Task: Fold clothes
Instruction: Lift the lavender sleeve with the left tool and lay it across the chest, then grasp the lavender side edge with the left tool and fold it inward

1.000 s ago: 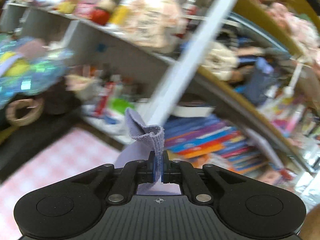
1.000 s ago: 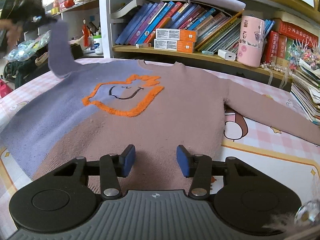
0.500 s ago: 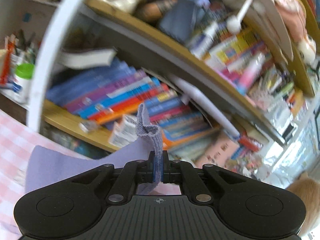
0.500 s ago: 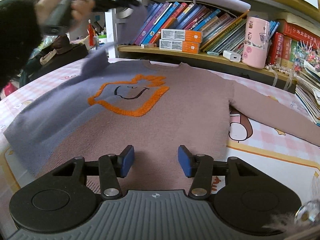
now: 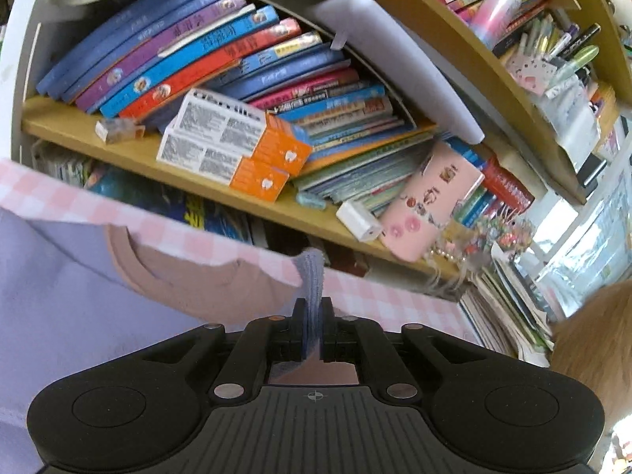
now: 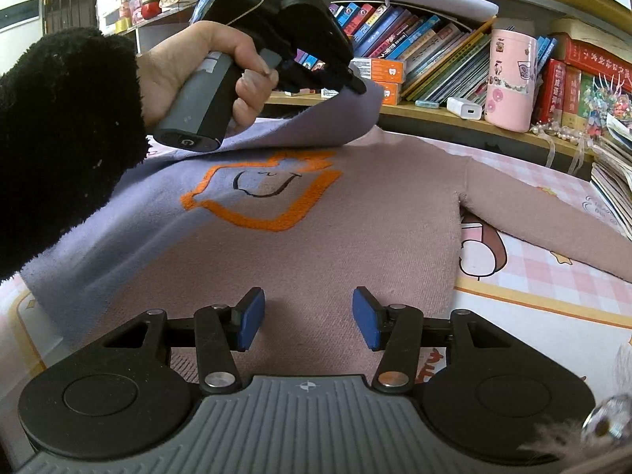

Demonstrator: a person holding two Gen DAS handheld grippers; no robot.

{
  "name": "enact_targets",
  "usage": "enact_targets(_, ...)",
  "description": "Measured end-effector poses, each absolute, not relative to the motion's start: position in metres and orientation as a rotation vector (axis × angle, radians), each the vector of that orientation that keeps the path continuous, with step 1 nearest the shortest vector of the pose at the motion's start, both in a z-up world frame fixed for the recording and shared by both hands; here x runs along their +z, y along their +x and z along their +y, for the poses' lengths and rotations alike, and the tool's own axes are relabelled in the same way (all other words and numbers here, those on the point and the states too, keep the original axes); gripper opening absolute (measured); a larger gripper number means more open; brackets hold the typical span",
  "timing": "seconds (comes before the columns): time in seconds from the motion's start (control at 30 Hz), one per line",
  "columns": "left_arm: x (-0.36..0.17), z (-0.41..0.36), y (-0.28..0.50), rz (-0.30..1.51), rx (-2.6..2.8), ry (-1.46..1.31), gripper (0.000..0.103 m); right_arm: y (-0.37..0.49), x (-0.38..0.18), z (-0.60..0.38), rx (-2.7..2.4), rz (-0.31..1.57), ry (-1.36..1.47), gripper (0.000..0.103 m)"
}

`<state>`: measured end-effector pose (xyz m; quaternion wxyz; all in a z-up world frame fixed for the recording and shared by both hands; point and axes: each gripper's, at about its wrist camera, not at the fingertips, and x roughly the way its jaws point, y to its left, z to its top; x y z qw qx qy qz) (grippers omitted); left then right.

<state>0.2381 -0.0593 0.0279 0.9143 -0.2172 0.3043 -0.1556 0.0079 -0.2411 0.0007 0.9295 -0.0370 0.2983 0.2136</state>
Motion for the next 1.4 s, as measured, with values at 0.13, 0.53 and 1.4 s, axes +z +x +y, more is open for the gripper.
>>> enact_targets(0.13,0.044,-0.055,0.224,0.633,-0.379,-0.419,0.04,0.008,0.0,-0.24,0.435,0.611,-0.081,0.048)
enact_targets(0.53,0.065,0.031,0.061,0.474,-0.208,0.132,0.083,0.008,-0.002,-0.238,0.424,0.611,-0.106,0.048)
enact_targets(1.4,-0.025,0.103,-0.019,0.63,-0.181,-0.089,0.018,-0.021,0.004,-0.271,0.185,0.713,0.024,0.041)
